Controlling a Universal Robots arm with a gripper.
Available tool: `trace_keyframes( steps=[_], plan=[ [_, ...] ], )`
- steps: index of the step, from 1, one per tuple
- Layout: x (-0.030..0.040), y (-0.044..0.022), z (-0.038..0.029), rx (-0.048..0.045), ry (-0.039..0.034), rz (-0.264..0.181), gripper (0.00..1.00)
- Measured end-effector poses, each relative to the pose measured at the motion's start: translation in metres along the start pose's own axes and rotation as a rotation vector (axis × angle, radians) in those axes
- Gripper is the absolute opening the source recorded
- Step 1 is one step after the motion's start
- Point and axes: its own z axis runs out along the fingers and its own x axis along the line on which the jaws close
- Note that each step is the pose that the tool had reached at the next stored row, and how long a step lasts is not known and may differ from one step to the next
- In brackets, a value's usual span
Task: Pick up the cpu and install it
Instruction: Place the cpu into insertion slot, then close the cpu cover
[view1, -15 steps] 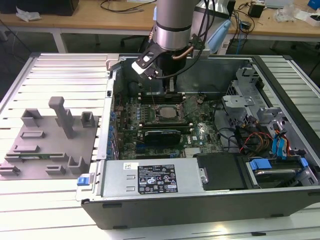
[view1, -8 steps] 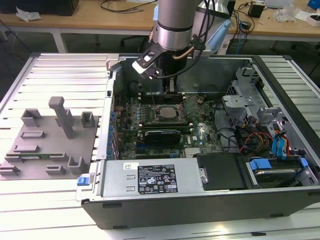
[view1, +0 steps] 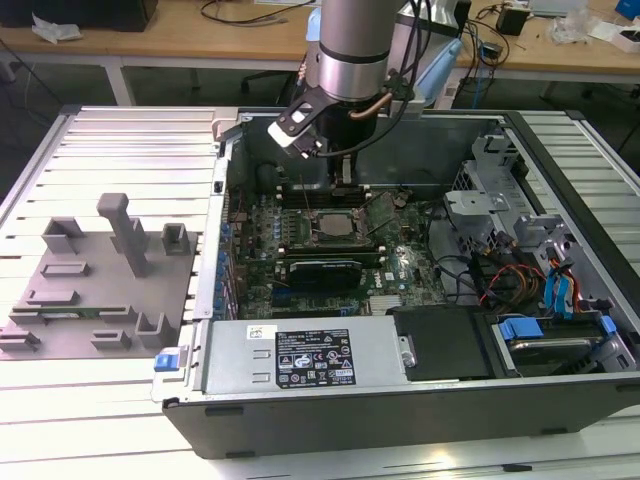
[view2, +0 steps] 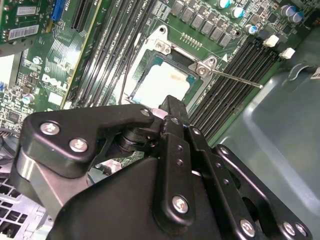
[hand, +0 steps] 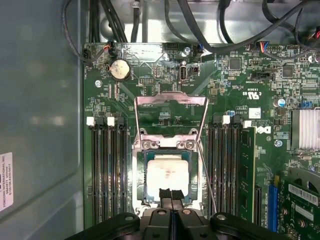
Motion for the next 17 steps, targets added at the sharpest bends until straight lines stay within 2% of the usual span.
trace_keyframes(
  steps=[17],
  plan=[
    [0.0,0.004,0.0,0.0,0.0,0.0,0.11]
  ],
)
